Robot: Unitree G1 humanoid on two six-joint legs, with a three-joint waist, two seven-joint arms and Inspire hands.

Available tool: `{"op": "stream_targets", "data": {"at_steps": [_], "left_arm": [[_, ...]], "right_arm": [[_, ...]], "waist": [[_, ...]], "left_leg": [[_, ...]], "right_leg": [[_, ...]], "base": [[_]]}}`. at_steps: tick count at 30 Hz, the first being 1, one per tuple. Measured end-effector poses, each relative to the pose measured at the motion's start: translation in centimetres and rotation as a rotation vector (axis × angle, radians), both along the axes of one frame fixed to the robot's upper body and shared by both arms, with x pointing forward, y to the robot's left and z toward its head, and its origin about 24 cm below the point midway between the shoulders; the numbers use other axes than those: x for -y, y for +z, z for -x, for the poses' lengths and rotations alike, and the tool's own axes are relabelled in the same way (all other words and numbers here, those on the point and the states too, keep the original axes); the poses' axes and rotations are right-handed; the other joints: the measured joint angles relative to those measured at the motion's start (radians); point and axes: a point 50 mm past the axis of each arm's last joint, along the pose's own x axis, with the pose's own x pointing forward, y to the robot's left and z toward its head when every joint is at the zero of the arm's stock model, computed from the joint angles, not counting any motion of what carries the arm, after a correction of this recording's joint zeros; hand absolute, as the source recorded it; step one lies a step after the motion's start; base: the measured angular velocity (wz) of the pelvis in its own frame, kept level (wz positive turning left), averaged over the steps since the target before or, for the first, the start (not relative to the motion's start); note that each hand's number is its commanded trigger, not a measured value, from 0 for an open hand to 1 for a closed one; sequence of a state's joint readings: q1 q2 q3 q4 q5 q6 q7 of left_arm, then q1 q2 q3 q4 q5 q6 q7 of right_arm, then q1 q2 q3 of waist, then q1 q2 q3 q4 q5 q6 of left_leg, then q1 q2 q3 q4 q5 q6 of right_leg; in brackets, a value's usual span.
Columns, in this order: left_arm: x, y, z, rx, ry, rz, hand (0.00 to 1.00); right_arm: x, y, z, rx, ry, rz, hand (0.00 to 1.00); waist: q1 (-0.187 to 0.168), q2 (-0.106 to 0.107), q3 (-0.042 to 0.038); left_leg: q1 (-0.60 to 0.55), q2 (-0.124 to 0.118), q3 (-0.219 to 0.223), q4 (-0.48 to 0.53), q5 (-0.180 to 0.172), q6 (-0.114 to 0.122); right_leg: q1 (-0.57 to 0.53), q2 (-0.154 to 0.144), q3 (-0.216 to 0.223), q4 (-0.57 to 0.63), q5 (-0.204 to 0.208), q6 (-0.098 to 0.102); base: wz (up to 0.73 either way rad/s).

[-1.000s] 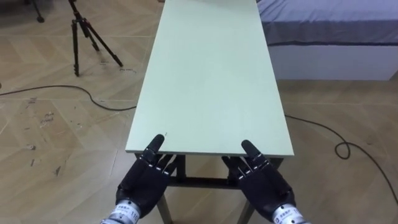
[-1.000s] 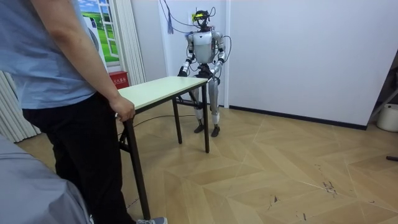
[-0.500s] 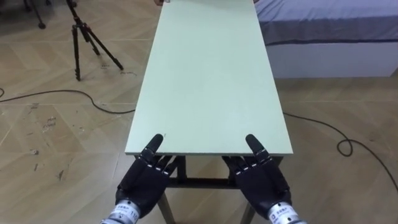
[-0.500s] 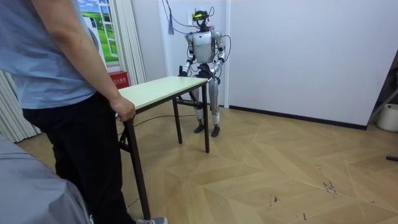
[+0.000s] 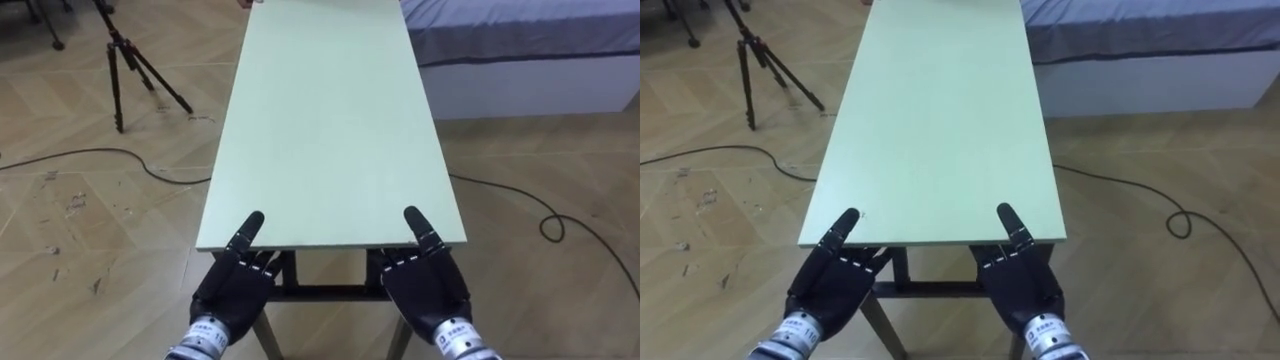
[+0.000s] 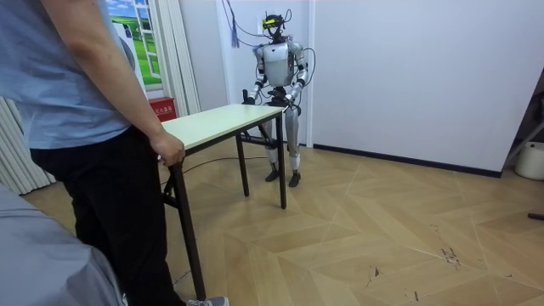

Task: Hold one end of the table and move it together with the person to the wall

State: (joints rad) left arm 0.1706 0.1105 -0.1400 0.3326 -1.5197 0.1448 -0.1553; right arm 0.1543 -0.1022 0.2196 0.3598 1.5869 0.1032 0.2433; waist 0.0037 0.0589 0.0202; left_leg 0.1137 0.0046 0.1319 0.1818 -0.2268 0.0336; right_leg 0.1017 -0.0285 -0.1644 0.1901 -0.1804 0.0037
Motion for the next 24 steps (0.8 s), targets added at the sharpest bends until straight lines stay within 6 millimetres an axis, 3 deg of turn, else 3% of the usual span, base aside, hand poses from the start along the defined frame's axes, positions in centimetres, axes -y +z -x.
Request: {"op": "stream_targets", "data": {"at_steps": [1,3,11,17,24], "left_arm": [[0.0,0.0,0.0,0.001,0.000,0.000,0.33],[0.0,0.0,0.0,0.001,0.001,0.000,1.00],[0.5,0.1,-0.1,-0.010,0.000,0.010,1.00],[0.7,-0.6,0.3,-0.121,-0.002,-0.018,1.00],[0.7,-0.7,0.4,-0.138,-0.003,-0.032,1.00]], "right_arm": [[0.0,0.0,0.0,0.001,-0.002,-0.001,1.00],[0.0,0.0,0.0,0.001,-0.005,-0.005,1.00],[0.2,-0.7,0.2,-0.120,-0.039,0.030,1.00],[0.1,-1.1,0.6,-0.158,-0.017,0.061,1.00],[0.0,-1.2,0.8,-0.157,-0.007,0.075,1.00]], "waist": [[0.000,0.000,-0.0001],[0.000,0.000,-0.0001],[0.011,0.003,-0.0015],[0.019,0.002,-0.0011],[0.019,-0.008,0.0054]], "left_leg": [[0.000,0.000,0.000,-0.001,0.000,0.000],[0.000,0.000,0.000,-0.002,0.000,0.000],[-0.002,-0.001,-0.001,0.001,0.000,0.000],[0.006,0.003,-0.003,-0.002,0.000,0.000],[0.038,0.000,-0.003,-0.021,0.000,0.000]], "right_leg": [[-0.001,0.000,0.000,0.000,0.000,0.000],[-0.001,0.000,0.000,0.000,0.000,0.000],[-0.005,-0.001,0.003,-0.001,0.000,0.000],[-0.005,0.001,0.021,-0.002,0.000,0.000],[0.013,0.000,0.025,-0.005,0.000,0.000]], "base": [[0.00],[0.00],[0.01],[-0.07],[-0.07]]}}
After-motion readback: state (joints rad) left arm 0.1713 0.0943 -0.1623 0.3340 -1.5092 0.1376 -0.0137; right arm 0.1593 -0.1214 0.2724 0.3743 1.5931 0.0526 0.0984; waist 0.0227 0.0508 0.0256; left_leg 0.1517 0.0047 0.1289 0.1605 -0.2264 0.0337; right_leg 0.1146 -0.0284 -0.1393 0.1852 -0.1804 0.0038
